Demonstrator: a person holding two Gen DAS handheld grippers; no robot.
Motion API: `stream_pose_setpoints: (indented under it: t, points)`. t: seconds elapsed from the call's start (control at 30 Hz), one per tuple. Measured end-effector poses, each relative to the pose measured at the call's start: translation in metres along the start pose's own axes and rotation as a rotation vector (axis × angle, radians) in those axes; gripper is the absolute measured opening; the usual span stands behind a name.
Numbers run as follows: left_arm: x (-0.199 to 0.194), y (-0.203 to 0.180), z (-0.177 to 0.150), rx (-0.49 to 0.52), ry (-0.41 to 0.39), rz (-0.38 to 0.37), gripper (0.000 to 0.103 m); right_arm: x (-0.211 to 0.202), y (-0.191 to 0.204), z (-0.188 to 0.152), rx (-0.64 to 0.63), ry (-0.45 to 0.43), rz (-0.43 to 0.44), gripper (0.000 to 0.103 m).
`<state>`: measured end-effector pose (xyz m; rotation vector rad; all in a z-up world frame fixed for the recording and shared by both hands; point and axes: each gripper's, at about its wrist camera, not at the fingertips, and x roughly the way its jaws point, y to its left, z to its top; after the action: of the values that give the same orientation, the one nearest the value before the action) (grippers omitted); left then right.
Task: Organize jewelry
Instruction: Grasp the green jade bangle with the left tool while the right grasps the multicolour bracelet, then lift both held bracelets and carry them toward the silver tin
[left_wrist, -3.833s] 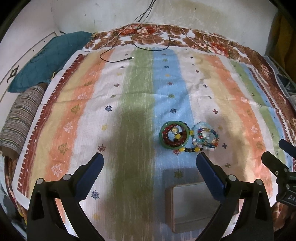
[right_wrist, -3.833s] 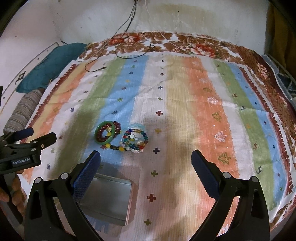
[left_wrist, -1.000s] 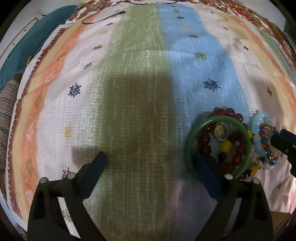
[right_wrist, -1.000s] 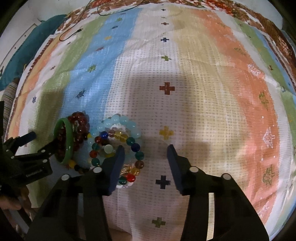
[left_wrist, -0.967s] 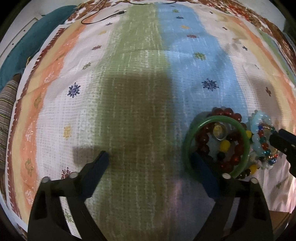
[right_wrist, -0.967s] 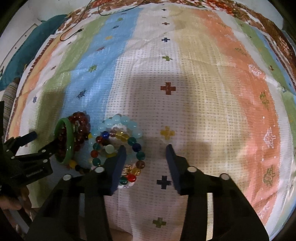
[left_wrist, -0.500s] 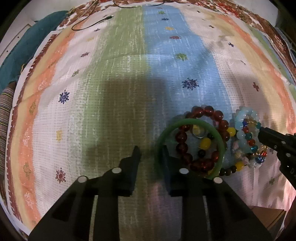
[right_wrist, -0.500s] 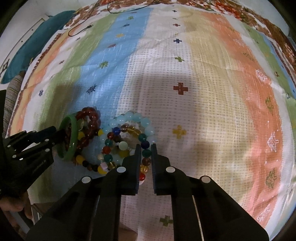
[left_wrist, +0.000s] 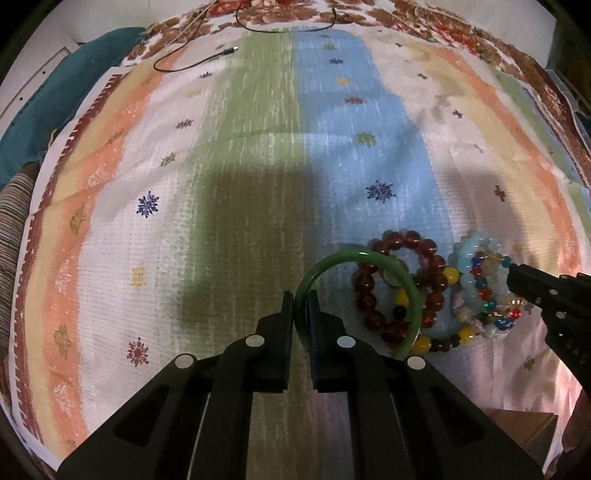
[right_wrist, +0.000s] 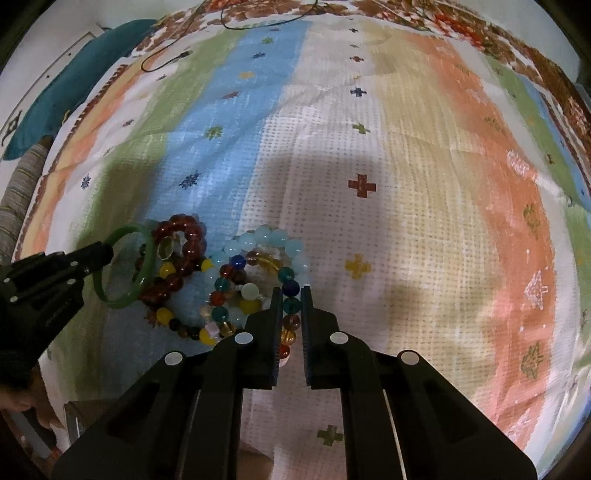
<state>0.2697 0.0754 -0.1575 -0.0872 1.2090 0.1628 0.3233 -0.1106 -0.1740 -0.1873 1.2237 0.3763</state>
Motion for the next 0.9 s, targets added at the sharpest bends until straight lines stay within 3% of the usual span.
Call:
stream_pose_setpoints:
  t: [0.9]
  points:
    - [-0.064,-0.002,-0.003,-0.037,-0.09,-0.072,0.007,-0.063,0.018,-0.007,-0.074,-0.126,-0.011,0.01]
